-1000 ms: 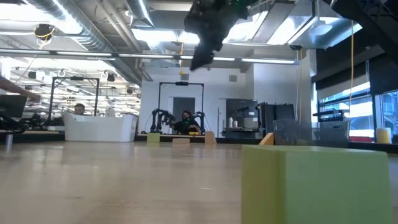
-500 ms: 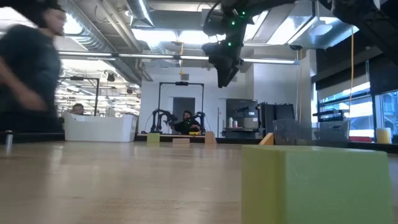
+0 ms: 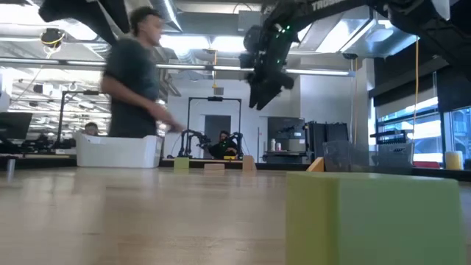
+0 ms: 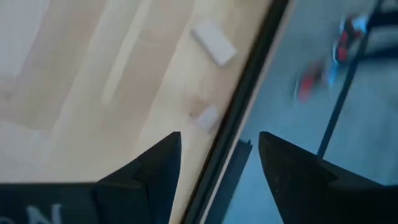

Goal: Sort & place blocks by color
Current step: Put the brown block into the white bin

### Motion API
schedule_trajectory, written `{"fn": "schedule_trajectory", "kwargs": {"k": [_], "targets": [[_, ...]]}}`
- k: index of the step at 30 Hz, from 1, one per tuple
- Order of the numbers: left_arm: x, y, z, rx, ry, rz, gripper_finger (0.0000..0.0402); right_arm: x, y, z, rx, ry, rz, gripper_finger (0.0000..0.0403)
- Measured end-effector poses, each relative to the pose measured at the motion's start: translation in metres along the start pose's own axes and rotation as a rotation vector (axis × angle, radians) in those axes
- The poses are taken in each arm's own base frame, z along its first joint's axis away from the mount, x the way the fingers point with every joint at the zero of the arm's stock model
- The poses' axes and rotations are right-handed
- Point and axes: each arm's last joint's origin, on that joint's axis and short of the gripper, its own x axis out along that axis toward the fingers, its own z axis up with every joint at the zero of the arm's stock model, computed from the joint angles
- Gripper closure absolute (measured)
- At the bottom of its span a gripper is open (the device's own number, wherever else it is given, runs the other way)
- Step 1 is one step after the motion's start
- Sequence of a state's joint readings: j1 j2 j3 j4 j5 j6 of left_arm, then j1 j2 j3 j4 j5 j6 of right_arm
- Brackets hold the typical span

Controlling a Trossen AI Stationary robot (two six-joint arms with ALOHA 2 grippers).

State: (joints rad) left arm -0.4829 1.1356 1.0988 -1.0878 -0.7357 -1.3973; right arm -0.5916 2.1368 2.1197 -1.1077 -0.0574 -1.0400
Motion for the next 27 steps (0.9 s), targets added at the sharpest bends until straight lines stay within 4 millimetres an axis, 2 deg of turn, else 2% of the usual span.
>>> {"fn": "schedule_trajectory", "kwargs": {"k": [7, 10, 15, 20, 27], "targets": [[0.014, 0.006, 0.018, 0.023, -0.036, 0.074, 0.0230, 0.047, -0.014, -0.011, -0.177, 0.004, -0.012, 0.0187], [0.020, 0.008, 0.027, 0.011, -0.056, 0.096, 0.0230, 0.061, -0.017, -0.016, -0.245, 0.009, -0.008, 0.0187], [0.028, 0.009, 0.038, 0.004, -0.082, 0.106, 0.0230, 0.087, -0.022, -0.035, -0.349, 0.014, 0.049, 0.0187], [0.033, 0.010, 0.045, 0.011, -0.046, 0.093, 0.0230, 0.114, -0.024, -0.049, -0.361, 0.013, 0.085, 0.0187], [0.037, 0.013, 0.050, -0.011, -0.031, 0.105, 0.0230, 0.137, -0.019, -0.053, -0.408, -0.028, 0.129, 0.0187]]}}
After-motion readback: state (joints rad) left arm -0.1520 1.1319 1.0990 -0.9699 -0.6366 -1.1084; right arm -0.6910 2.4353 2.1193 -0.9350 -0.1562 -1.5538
